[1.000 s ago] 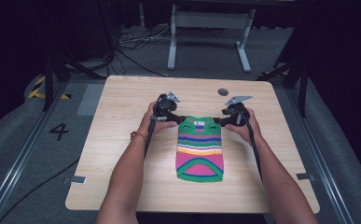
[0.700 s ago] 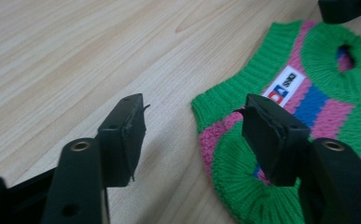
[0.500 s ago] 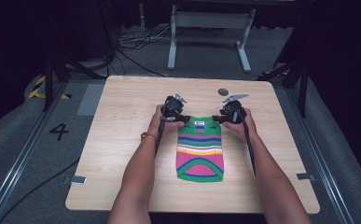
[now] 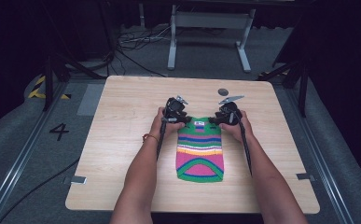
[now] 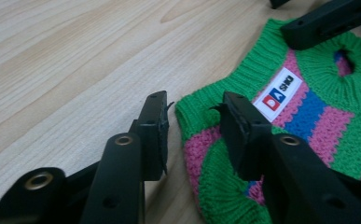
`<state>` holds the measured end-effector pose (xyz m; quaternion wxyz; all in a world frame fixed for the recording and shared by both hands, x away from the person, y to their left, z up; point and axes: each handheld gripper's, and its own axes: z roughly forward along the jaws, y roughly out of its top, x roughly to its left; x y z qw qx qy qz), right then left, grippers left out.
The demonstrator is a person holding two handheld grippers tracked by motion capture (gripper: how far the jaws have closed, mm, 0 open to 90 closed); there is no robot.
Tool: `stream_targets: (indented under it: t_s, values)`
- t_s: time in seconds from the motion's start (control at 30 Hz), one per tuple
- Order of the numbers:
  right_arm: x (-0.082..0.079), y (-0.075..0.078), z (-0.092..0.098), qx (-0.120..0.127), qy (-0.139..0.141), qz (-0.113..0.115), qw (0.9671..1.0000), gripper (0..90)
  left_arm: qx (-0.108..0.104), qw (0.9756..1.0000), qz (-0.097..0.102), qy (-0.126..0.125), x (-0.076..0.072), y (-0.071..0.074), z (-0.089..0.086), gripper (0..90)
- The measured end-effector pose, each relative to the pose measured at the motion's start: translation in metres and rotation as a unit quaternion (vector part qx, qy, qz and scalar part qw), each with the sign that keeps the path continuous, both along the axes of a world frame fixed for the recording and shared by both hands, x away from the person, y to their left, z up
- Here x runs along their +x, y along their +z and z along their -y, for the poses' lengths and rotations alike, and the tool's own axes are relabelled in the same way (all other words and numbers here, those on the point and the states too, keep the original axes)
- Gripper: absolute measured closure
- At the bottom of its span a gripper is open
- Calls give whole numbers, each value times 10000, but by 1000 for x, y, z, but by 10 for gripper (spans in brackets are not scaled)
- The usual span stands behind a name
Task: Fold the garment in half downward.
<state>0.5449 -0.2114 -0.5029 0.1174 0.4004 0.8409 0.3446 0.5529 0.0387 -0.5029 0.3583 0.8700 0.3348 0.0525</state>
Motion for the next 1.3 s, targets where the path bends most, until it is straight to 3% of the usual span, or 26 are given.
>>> stream_targets:
  t_s: [0.13,0.23,0.33,0.47,0.63,0.73,0.97,1.1,1.17,1.3]
  values:
    - [-1,1,-3,-16,62,-3,10000,582,28,9999,-67,-74,-1,1,2,731]
    - [-2,2,-4,-12,175,-77,9998,721,11,9999,-91,-90,-2,1,3,794]
    - [-3,3,-7,9,251,-107,9996,800,-35,9999,-20,-145,-4,1,2,832]
    - [-4,3,-7,67,183,-127,9997,829,152,9996,182,-144,-6,3,6,840]
    - [-6,7,-7,20,282,82,9996,842,321,9987,358,-147,-9,11,8,843]
    - [-8,14,-5,176,276,171,9993,841,312,9985,397,-216,-11,17,8,843]
    - [-17,26,-1,262,499,394,9976,843,259,9971,592,-412,-19,32,7,843]
    - [-22,31,1,233,578,493,9968,843,350,9947,792,-561,-27,42,7,843]
    - [-26,37,3,336,638,566,9958,843,383,9933,887,-627,-32,48,6,843]
    - [-35,50,8,413,765,717,9936,841,329,9919,1040,-644,-40,59,3,843]
